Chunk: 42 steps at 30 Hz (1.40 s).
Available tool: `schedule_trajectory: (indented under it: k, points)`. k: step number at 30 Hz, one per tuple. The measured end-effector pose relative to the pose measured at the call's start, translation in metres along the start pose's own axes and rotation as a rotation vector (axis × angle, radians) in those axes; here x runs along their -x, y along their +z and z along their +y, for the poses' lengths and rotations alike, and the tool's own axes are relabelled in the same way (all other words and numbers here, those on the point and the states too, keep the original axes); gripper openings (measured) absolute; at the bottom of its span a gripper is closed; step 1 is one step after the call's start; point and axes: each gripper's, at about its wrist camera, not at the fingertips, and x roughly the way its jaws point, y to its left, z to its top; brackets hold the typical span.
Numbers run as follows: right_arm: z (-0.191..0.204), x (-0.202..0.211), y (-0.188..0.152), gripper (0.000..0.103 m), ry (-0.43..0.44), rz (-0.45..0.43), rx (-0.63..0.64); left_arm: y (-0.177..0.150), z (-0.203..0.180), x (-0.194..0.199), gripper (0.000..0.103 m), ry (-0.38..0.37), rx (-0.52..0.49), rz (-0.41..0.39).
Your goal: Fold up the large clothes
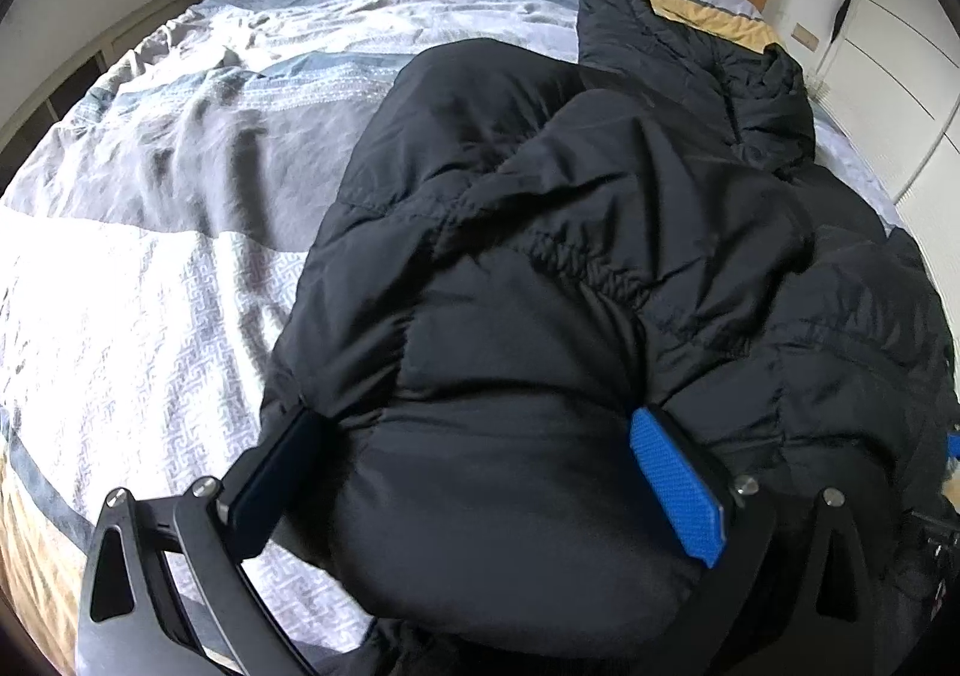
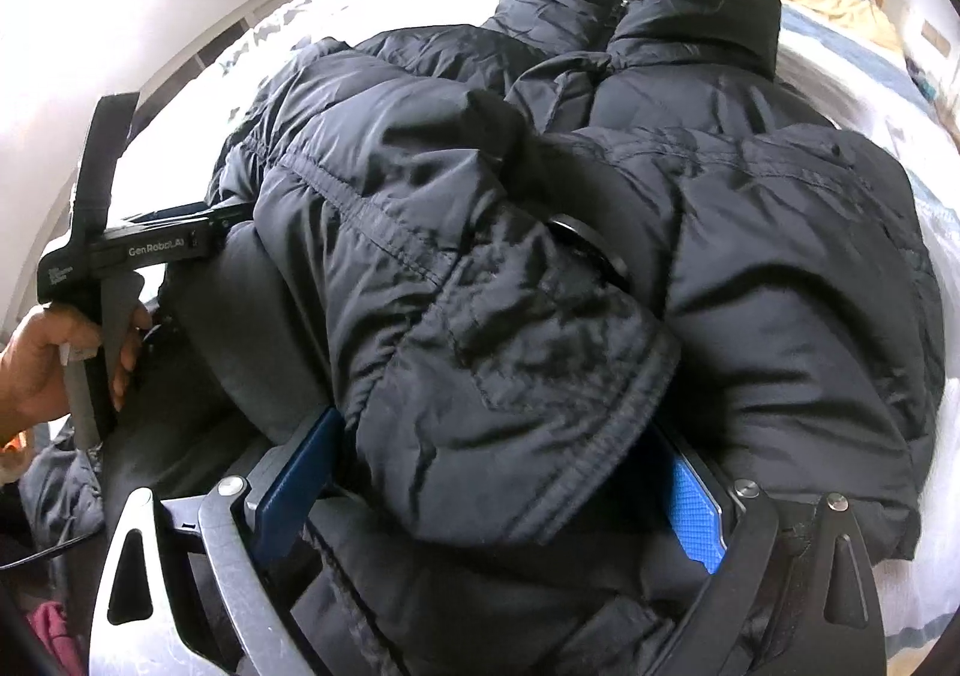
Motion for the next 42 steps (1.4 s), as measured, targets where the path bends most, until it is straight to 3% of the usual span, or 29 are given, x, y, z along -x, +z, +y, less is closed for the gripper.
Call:
schedule_trajectory:
  k: [7, 14, 20, 24, 29, 34, 37, 39, 42]
  points:
    - [-0.020, 0.022, -0.013, 0.096, -0.029, 0.046, 0.017, 0.002, 0.029, 0.013, 0.103, -0.021, 0.066, 0.060]
    - [-0.051, 0.048, -0.018, 0.096, -0.059, 0.048, -0.082, 0.007, 0.048, 0.037, 0.103, 0.065, 0.083, 0.038]
    - [-0.081, 0.071, -0.004, 0.096, -0.115, -0.020, -0.144, 0.030, 0.073, 0.049, 0.103, 0.151, 0.124, 0.011]
    - [-0.118, 0.075, 0.016, 0.096, -0.143, -0.085, -0.233, 0.063, 0.076, 0.046, 0.103, 0.131, 0.125, -0.028]
    - [-0.164, 0.074, 0.054, 0.096, -0.163, -0.187, -0.337, 0.117, 0.069, 0.030, 0.103, 0.047, 0.110, -0.058]
    - [-0.201, 0.063, 0.106, 0.096, -0.125, -0.272, -0.395, 0.187, 0.048, -0.005, 0.103, -0.099, 0.125, -0.095]
    - [-0.214, 0.048, 0.140, 0.096, -0.104, -0.312, -0.395, 0.229, 0.027, -0.032, 0.103, -0.205, 0.122, -0.107]
    - [-0.226, 0.038, 0.162, 0.096, -0.089, -0.332, -0.405, 0.259, 0.013, -0.058, 0.103, -0.326, 0.155, -0.085]
    - [-0.245, 0.016, 0.200, 0.096, -0.032, -0.365, -0.444, 0.291, -0.007, -0.095, 0.103, -0.448, 0.214, -0.061]
